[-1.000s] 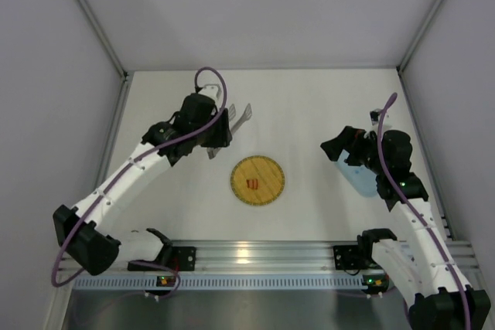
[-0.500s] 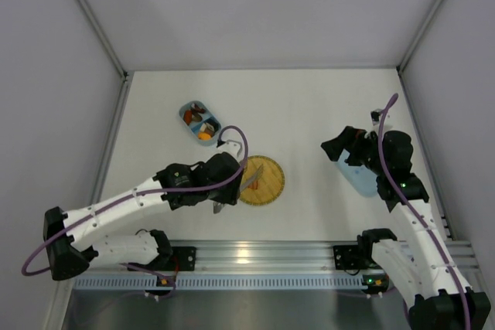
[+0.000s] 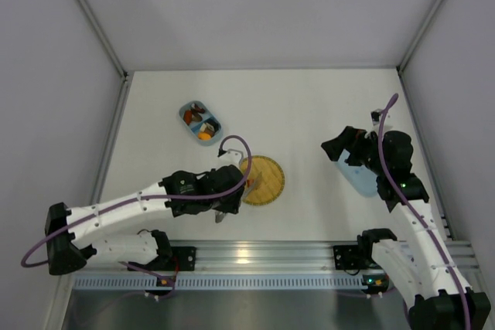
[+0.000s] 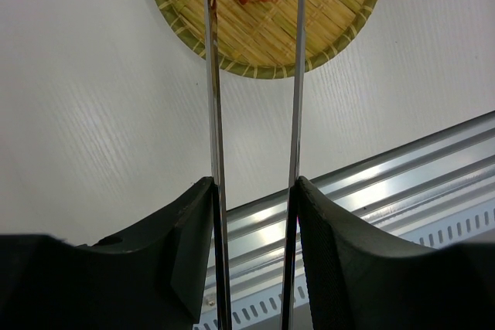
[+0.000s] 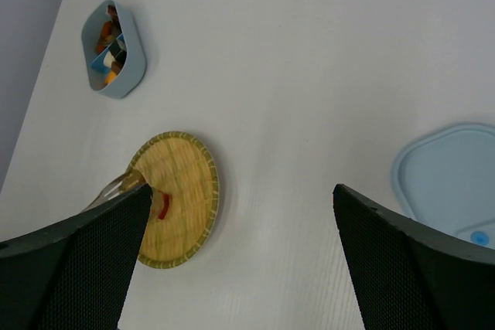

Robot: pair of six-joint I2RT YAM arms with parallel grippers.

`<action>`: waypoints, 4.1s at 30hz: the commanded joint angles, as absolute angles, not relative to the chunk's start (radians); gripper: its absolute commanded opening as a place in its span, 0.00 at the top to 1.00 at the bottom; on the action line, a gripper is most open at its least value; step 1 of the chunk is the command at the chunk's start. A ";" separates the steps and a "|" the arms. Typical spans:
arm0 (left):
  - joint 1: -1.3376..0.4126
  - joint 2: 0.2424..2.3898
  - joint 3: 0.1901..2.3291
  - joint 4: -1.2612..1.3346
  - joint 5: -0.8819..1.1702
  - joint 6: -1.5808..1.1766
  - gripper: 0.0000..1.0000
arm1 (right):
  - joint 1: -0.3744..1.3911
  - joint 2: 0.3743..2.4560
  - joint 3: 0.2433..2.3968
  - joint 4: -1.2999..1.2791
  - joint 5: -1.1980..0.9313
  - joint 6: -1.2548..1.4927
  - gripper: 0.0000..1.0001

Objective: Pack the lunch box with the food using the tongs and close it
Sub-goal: Pick up the fake food from the plate.

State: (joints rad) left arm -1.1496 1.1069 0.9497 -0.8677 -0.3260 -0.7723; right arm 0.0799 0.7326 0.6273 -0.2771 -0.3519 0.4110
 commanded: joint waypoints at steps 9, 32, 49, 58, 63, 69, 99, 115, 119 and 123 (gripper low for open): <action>-1.175 1.141 0.946 -0.854 -0.353 -0.810 0.50 | 0.064 0.707 0.618 -0.261 -0.342 0.393 0.01; -1.224 1.238 1.040 -0.959 -0.360 -0.770 0.53 | 0.064 0.686 0.620 -0.267 -0.344 0.400 0.01; -1.232 1.266 1.080 -1.002 -0.379 -0.759 0.60 | 0.064 0.663 0.623 -0.282 -0.339 0.402 0.00; -1.232 1.256 1.117 -1.025 -0.408 -0.759 0.65 | 0.063 0.664 0.618 -0.279 -0.339 0.399 0.00; -1.232 1.244 1.141 -1.052 -0.452 -0.765 0.64 | 0.064 0.670 0.618 -0.278 -0.337 0.396 0.01; -1.232 1.249 1.161 -1.062 -0.479 -0.765 0.63 | 0.064 0.676 0.615 -0.272 -0.337 0.396 0.01; -1.232 1.328 1.169 -0.993 -0.403 -0.692 0.49 | 0.063 0.661 0.611 -0.281 -0.344 0.390 0.00; -1.232 1.335 1.170 -1.003 -0.391 -0.693 0.56 | 0.064 0.667 0.606 -0.279 -0.344 0.390 0.01; -1.232 1.331 1.172 -1.012 -0.399 -0.698 0.59 | 0.064 0.670 0.609 -0.281 -0.342 0.388 0.01; -1.232 1.327 1.173 -1.017 -0.405 -0.701 0.62 | 0.063 0.672 0.614 -0.281 -0.345 0.390 0.00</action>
